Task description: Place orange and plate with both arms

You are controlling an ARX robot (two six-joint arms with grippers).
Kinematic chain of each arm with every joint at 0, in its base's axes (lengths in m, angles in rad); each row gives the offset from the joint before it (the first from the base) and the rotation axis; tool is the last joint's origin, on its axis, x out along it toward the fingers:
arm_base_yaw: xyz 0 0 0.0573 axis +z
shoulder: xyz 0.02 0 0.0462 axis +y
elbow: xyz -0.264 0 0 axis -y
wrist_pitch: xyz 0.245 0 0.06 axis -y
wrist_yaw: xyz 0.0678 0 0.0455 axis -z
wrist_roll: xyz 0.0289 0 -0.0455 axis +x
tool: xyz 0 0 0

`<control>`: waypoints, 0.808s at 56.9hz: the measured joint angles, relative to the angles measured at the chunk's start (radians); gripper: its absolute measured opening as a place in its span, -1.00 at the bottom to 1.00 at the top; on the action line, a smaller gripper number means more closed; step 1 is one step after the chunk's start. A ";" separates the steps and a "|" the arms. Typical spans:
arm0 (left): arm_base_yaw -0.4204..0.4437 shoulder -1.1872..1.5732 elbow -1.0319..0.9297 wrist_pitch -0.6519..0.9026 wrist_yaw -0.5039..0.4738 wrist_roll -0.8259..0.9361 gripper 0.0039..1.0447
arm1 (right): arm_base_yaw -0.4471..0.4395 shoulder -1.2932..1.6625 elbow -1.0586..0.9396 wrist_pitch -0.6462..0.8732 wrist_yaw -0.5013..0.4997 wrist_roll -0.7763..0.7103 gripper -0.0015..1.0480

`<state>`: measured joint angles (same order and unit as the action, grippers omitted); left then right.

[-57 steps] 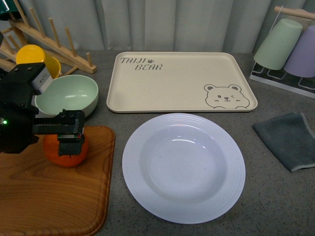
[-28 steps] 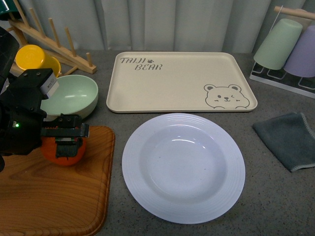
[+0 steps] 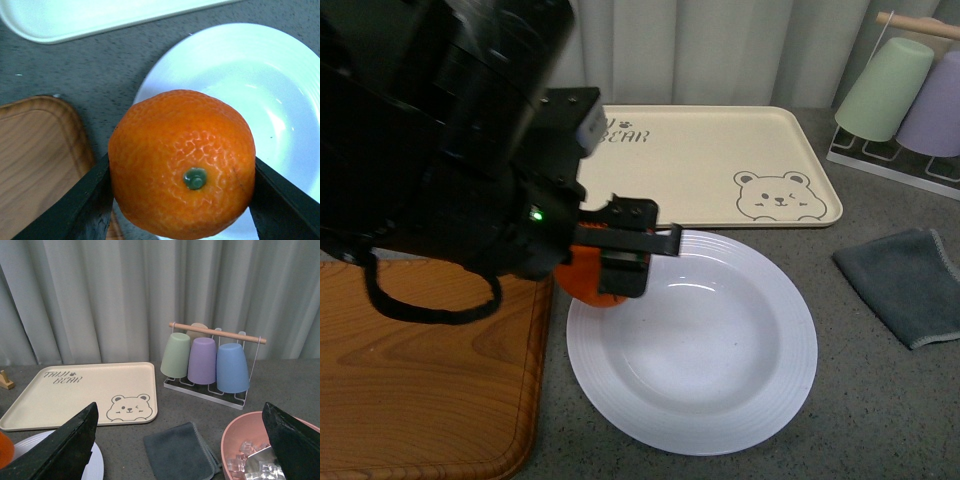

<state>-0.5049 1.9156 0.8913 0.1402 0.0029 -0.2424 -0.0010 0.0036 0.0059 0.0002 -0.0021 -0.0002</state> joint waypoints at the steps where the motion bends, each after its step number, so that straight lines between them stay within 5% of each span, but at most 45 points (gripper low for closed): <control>1: -0.008 0.011 0.008 -0.005 -0.002 -0.005 0.27 | 0.000 0.000 0.000 0.000 0.000 0.000 0.83; 39: -0.115 0.139 0.078 -0.042 0.029 -0.102 0.27 | 0.000 0.000 0.000 0.000 0.000 0.000 0.83; 46: -0.119 0.133 0.078 -0.042 0.031 -0.112 0.72 | 0.000 0.000 0.000 0.000 0.000 0.000 0.83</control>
<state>-0.6235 2.0483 0.9695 0.0982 0.0341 -0.3546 -0.0010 0.0036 0.0059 0.0002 -0.0021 -0.0002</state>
